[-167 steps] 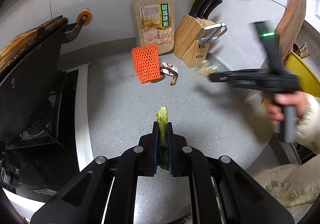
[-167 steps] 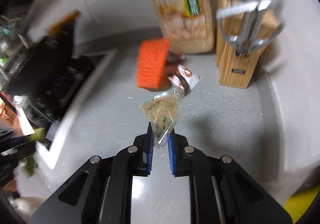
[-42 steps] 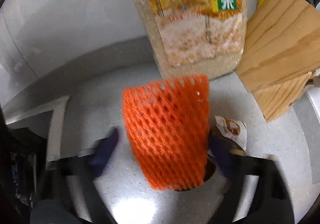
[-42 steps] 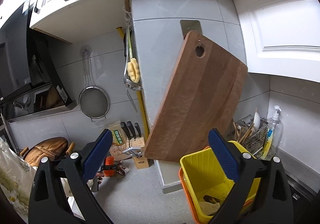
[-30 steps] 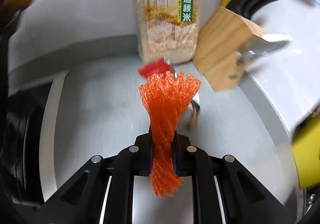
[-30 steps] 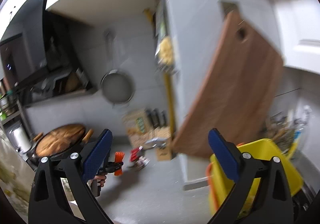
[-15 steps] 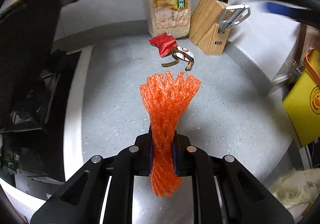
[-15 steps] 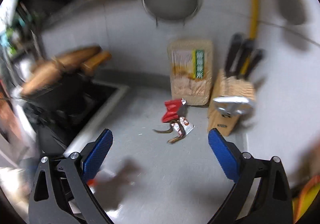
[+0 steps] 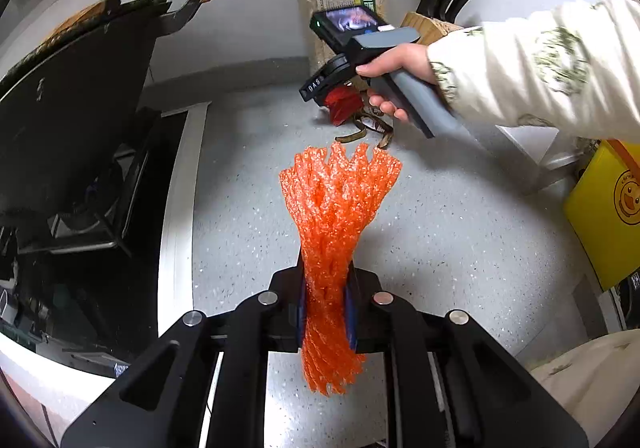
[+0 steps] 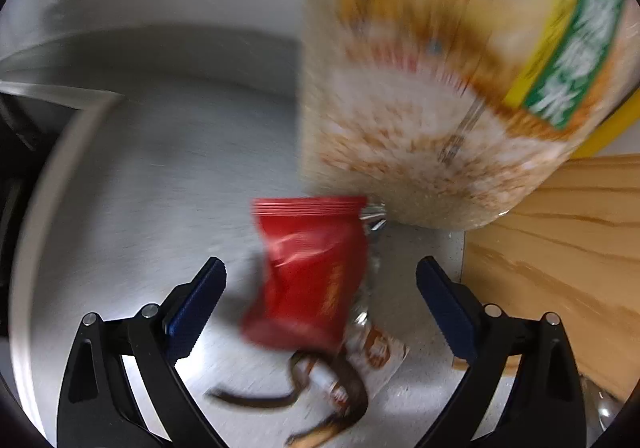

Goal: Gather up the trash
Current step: 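Grasp the red snack packet with the right tool, then drop the red packet into the yellow bin while the left tool carries the orange net there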

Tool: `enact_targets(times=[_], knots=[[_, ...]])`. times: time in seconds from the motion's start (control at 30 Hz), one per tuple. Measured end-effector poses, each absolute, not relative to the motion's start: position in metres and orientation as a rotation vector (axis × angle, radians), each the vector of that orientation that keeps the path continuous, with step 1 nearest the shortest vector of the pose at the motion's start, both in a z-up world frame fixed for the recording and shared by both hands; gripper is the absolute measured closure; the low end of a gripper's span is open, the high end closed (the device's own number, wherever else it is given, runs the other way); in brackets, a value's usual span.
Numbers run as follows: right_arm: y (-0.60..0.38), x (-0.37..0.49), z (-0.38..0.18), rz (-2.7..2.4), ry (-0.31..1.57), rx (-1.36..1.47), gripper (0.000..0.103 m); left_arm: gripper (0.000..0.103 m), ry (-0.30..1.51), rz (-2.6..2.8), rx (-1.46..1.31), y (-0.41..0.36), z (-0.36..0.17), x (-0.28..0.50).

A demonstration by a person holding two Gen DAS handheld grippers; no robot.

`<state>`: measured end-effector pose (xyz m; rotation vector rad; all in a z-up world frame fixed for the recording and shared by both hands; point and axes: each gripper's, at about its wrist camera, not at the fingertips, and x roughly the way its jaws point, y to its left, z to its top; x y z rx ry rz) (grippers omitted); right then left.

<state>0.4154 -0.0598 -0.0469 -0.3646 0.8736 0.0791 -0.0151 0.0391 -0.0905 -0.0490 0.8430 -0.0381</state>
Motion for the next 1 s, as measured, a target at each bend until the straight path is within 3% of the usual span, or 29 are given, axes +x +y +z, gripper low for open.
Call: enact_targets(times=[0.03,0.07,0.23,0.6,1.0], knots=[[-0.063,0.421,-0.054,0.084,0.917,-0.339,0.051,0.088,0.843,-0.036,-0.052,0.04,-0.09,-0.015],[-0.067,0.422,-0.056,0.117,0.941,-0.296,0.072,0.088,0.837,-0.03,-0.056,0.041,-0.088,-0.015],[-0.057,0.367,-0.03,0.248,0.847,-0.321,0.092,0.088,0.795,-0.023,-0.081,0.045,-0.078,-0.013],[-0.112,0.158,0.073,0.561,0.604,-0.051,0.094,0.088,0.725,-0.014,-0.127,0.058,-0.055,-0.004],[-0.185,0.058,0.084,0.441,0.525,0.082,0.093,0.088,0.718,-0.075,-0.109,0.048,-0.039,-0.011]])
